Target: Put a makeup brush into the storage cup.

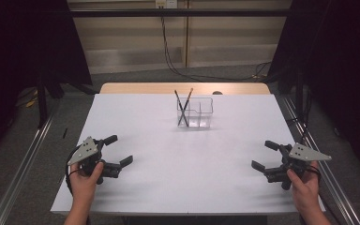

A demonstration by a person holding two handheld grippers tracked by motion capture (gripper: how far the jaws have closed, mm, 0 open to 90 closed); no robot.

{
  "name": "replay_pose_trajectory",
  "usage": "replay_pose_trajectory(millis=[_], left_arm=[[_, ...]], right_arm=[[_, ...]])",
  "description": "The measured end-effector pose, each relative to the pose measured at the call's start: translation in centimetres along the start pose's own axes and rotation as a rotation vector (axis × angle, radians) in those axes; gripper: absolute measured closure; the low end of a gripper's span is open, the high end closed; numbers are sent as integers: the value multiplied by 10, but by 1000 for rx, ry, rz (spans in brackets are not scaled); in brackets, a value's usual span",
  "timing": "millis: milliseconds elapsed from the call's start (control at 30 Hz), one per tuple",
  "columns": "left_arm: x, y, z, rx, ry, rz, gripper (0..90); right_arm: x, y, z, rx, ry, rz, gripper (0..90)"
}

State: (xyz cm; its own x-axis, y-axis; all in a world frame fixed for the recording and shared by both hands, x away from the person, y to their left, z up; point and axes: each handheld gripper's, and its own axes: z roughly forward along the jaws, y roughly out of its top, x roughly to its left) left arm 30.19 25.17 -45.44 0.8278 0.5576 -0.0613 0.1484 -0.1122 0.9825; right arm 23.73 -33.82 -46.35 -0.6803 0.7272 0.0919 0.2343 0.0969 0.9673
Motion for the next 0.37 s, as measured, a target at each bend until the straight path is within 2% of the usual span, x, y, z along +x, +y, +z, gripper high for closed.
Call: replay_pose_trajectory(millis=[367], left_arm=[[1,0,4,3,-6,2,0]], right_arm=[[-2,-2,-6,3,-7,3,12]])
